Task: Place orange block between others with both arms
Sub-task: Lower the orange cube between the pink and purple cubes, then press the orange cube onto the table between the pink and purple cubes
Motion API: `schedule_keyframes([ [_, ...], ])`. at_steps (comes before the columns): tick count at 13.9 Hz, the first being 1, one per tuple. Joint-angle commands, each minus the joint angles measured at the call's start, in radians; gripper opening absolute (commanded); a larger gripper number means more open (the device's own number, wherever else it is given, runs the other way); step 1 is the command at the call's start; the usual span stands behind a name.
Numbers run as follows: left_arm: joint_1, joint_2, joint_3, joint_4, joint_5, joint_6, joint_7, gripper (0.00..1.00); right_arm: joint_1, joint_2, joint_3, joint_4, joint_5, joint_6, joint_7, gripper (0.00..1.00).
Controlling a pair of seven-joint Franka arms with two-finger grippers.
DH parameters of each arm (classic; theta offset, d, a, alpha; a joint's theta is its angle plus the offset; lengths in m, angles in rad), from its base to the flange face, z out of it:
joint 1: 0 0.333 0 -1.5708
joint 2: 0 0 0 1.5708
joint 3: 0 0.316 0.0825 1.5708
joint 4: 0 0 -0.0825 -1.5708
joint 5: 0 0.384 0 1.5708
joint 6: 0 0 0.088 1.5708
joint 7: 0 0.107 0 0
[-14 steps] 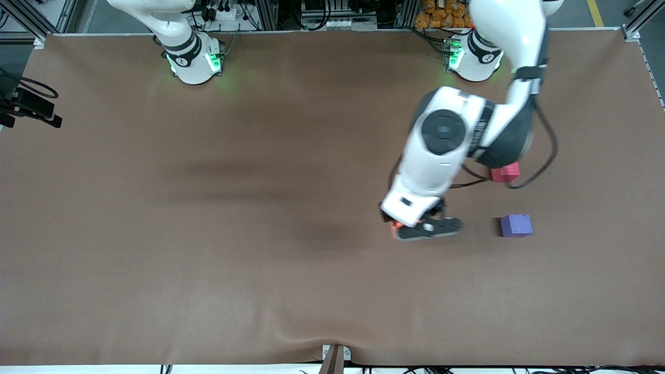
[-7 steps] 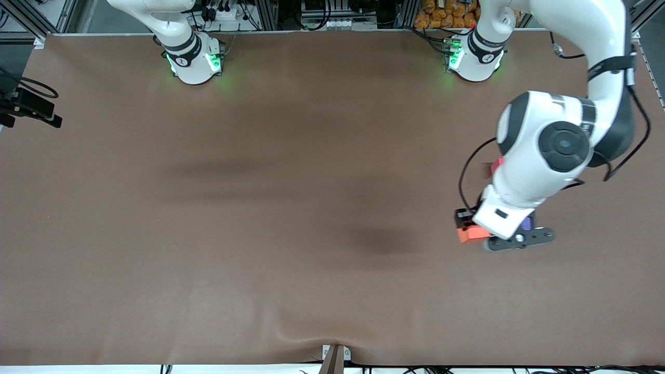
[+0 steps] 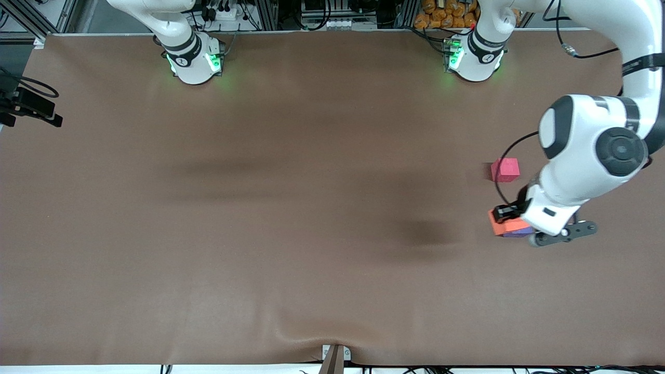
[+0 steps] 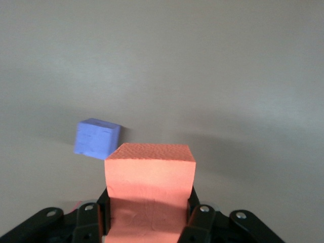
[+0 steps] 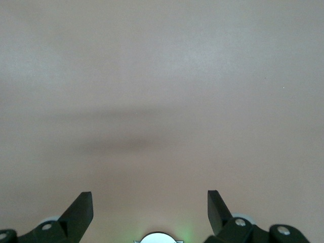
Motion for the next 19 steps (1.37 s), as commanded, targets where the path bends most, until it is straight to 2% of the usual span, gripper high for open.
schedule_keyframes([
  [1, 0.022, -0.098, -0.011, -0.178, 0.01, 0.086, 0.029, 0.26, -0.017, -0.01, 0.015, -0.003, -0.015, -0.012, -0.005, 1.0],
  [4, 0.033, -0.124, -0.008, -0.271, 0.02, 0.133, 0.081, 0.25, -0.017, -0.009, 0.015, -0.004, -0.015, -0.012, -0.005, 1.0],
  [9, 0.116, -0.121, -0.01, -0.386, 0.02, 0.224, 0.305, 0.24, -0.017, -0.009, 0.013, -0.007, -0.015, -0.012, -0.005, 1.0],
  [14, 0.117, -0.124, -0.01, -0.511, 0.057, 0.375, 0.313, 0.24, -0.019, -0.009, 0.013, -0.007, -0.015, -0.012, -0.005, 1.0],
  [19, 0.133, -0.12, -0.008, -0.578, 0.094, 0.445, 0.317, 0.24, -0.019, -0.009, 0.013, -0.007, -0.015, -0.013, -0.005, 1.0],
])
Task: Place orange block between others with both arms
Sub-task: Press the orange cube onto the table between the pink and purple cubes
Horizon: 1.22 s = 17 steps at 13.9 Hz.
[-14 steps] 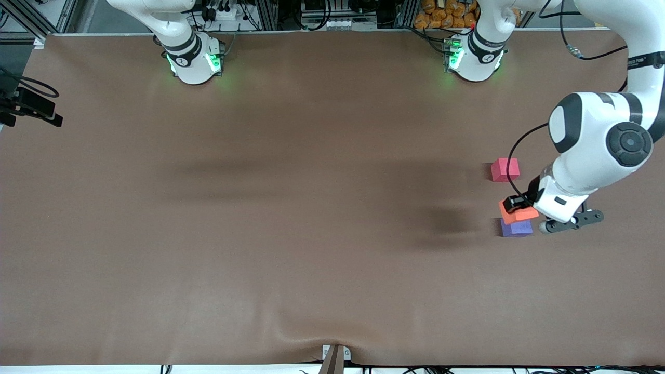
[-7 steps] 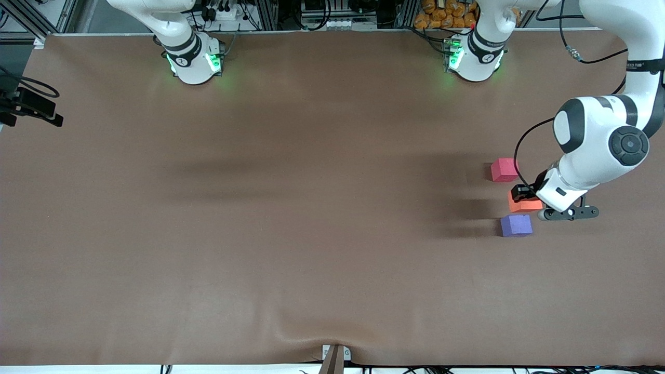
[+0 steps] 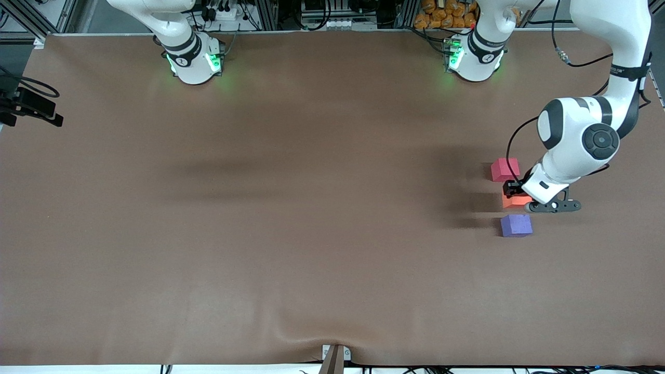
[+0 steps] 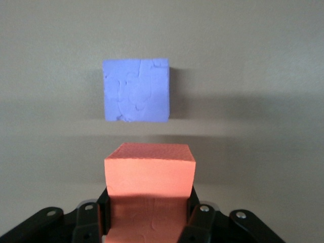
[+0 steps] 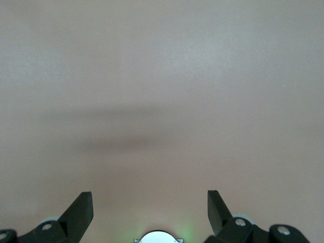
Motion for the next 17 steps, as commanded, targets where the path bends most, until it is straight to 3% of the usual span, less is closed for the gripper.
schedule_keyframes([
  [1, 0.033, -0.025, -0.006, -0.041, 0.05, 0.046, 0.009, 0.24, -0.019, -0.01, 0.014, -0.005, -0.015, -0.01, -0.005, 1.0],
  [17, 0.052, 0.096, -0.013, -0.05, 0.041, 0.193, 0.041, 0.29, -0.017, -0.008, 0.014, -0.005, -0.015, -0.012, -0.005, 1.0],
])
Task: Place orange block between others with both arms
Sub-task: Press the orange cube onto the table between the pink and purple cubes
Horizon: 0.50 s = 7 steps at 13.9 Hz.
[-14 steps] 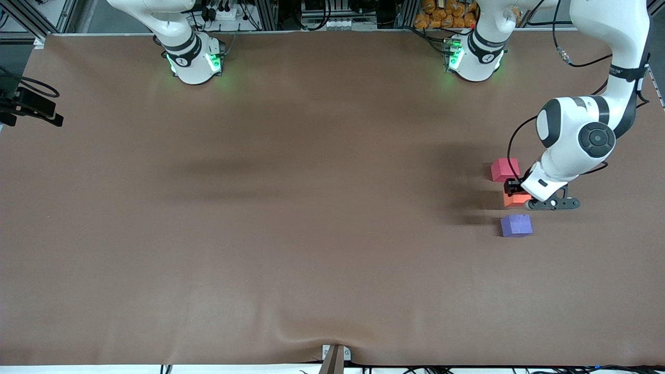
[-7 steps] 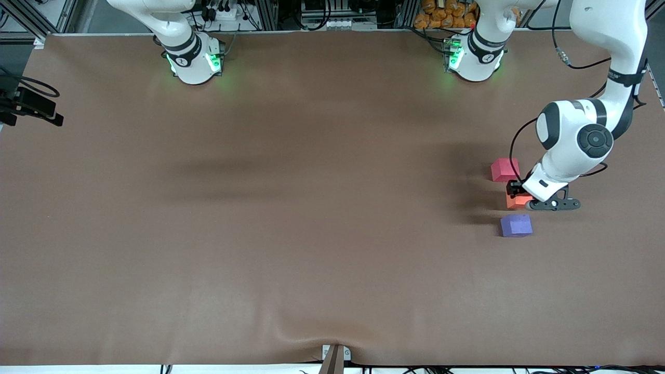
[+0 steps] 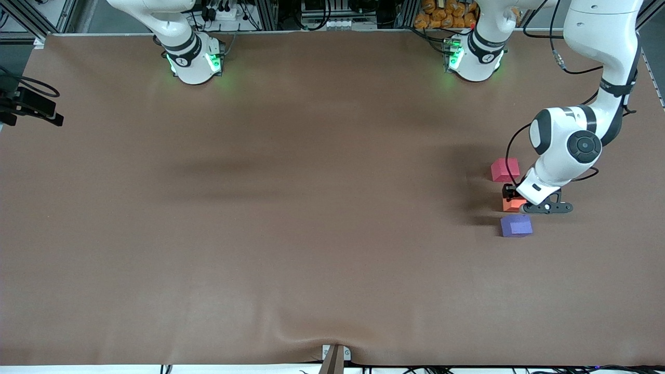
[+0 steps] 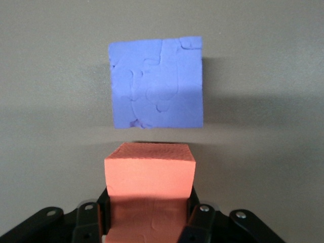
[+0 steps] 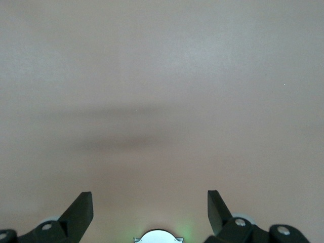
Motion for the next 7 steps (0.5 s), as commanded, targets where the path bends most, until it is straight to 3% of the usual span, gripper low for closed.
schedule_keyframes([
  [1, 0.013, 0.007, -0.012, -0.006, 0.005, 0.017, 0.008, 0.29, -0.017, -0.008, 0.014, -0.006, -0.015, -0.006, -0.005, 1.0],
  [5, 0.013, 0.015, -0.012, -0.007, 0.005, 0.027, 0.004, 0.34, -0.017, -0.008, 0.014, -0.006, -0.013, -0.007, -0.005, 1.0],
  [7, 0.012, 0.018, -0.021, -0.007, 0.003, 0.027, -0.007, 0.46, -0.019, -0.008, 0.014, -0.006, -0.013, -0.007, -0.007, 1.0],
])
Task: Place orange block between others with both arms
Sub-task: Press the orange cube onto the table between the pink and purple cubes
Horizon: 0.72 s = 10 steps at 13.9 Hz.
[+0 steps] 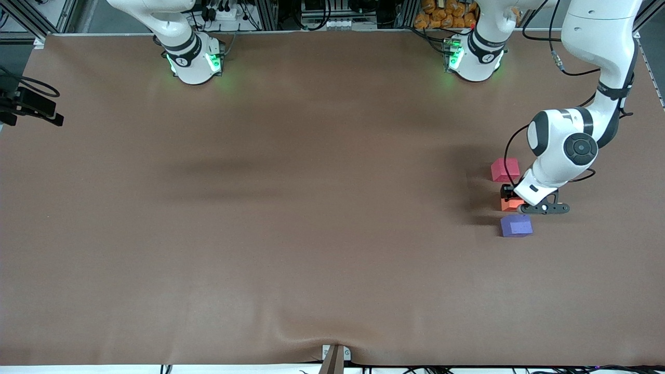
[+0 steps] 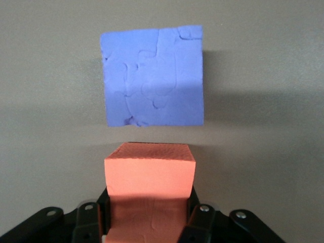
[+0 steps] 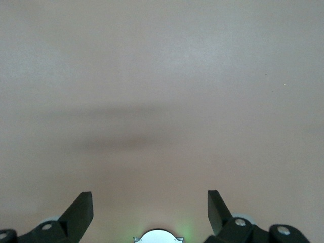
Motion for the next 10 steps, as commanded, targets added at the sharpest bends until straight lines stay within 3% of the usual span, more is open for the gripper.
schedule_keyframes([
  [1, 0.013, -0.001, -0.023, -0.007, 0.002, 0.017, -0.01, 0.53, -0.017, -0.008, 0.014, -0.006, -0.014, -0.005, -0.005, 1.0],
  [4, 0.012, 0.002, -0.034, -0.007, -0.035, 0.016, -0.012, 0.99, -0.019, -0.008, 0.014, -0.006, -0.013, -0.007, -0.007, 1.0],
  [10, 0.013, -0.029, -0.034, 0.004, -0.035, -0.004, -0.001, 1.0, -0.017, -0.008, 0.014, -0.006, -0.015, -0.007, -0.007, 1.0],
])
